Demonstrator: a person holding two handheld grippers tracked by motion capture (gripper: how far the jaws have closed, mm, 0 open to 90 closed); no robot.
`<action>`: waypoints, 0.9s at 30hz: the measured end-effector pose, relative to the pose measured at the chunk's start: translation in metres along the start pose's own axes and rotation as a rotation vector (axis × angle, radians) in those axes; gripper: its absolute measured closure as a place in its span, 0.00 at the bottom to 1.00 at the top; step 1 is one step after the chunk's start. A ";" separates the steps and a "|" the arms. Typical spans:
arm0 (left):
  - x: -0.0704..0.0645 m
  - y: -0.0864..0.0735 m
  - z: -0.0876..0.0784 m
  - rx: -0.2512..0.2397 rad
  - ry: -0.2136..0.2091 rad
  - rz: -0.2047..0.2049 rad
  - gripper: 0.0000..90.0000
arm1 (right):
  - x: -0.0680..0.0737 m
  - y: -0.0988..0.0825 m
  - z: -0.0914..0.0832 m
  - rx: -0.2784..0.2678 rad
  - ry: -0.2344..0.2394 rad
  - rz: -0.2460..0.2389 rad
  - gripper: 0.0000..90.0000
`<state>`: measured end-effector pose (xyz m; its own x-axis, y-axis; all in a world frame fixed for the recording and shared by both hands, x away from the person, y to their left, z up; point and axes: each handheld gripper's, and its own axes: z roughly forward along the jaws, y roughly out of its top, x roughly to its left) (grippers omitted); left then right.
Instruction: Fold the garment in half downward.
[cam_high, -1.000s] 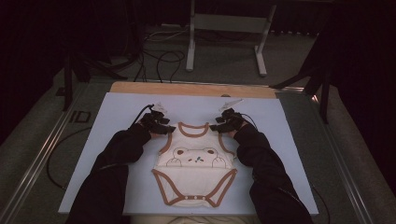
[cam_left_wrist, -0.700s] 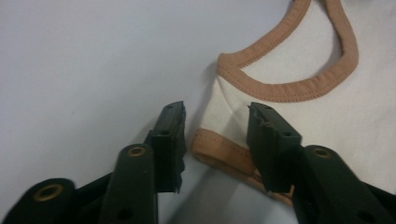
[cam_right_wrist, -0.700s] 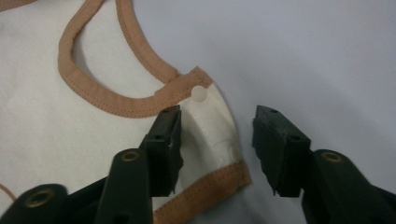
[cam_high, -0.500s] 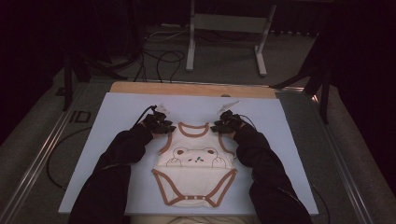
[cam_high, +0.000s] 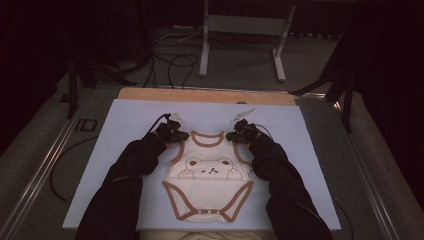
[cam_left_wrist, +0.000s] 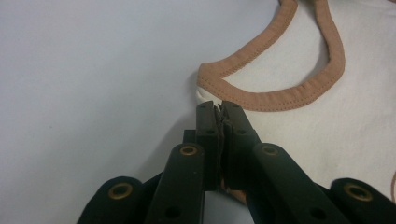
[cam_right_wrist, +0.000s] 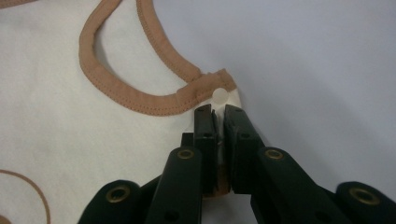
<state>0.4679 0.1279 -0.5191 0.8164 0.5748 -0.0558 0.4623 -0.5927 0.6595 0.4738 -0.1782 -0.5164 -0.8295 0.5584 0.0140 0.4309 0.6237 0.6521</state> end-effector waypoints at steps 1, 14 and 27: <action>0.000 0.000 0.000 -0.006 0.004 0.003 0.98 | 0.001 0.000 0.000 0.001 -0.002 -0.001 0.94; 0.001 0.011 -0.020 -0.079 0.030 0.010 0.98 | -0.001 0.009 -0.013 -0.047 -0.026 -0.008 0.95; 0.003 0.032 -0.050 -0.182 0.048 0.024 0.99 | -0.004 0.031 -0.037 -0.121 -0.069 -0.033 0.95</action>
<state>0.4674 0.1391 -0.4608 0.8073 0.5902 -0.0053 0.3689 -0.4975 0.7852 0.4775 -0.1817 -0.4683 -0.8140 0.5780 -0.0583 0.3548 0.5741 0.7379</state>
